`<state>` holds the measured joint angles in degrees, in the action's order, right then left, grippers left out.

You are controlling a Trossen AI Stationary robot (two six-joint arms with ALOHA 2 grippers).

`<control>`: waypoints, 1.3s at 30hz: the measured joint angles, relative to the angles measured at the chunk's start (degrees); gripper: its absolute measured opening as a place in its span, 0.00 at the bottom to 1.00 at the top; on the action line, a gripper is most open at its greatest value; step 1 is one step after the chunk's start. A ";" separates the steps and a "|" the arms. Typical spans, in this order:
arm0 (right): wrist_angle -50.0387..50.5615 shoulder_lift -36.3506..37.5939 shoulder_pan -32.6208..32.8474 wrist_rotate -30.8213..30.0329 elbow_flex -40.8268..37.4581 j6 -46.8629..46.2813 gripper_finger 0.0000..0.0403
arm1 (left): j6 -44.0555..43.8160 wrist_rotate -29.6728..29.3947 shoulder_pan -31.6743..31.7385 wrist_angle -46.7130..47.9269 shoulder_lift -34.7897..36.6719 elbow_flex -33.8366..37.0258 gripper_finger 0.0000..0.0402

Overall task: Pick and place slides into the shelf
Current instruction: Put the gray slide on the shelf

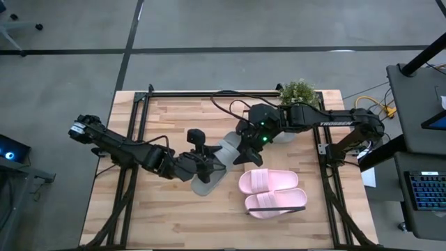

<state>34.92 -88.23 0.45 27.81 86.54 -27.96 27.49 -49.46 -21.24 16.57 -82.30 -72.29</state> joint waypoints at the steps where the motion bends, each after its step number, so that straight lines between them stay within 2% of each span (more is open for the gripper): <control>1: 0.02 -0.09 0.00 0.00 0.00 -0.54 0.51 | -0.02 -0.02 0.08 -0.02 0.00 0.00 0.00; 5: 0.49 -0.55 -0.02 0.00 0.00 -2.11 0.39 | 0.02 -0.26 0.43 -1.06 0.00 0.07 0.00; 12: 0.20 -0.48 -0.02 0.09 -0.31 -2.19 0.10 | 0.04 -0.39 0.94 -3.07 -0.04 -0.11 0.00; 14: -0.07 -0.48 -0.02 0.09 -0.31 -2.16 0.04 | 0.02 -0.43 0.99 -3.10 -0.04 -0.11 0.00; 23: 0.86 -0.48 -0.02 -2.38 -0.33 -2.00 0.02 | -0.02 -0.51 1.07 -2.72 -0.10 -0.11 0.04; 39: 3.98 -0.07 -0.02 -7.82 -0.44 -1.19 0.02 | -2.16 -0.23 1.42 -0.93 -0.11 0.63 0.27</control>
<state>38.90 -88.29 0.43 19.99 86.11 -29.16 25.32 -49.69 -19.81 15.64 -82.41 -71.66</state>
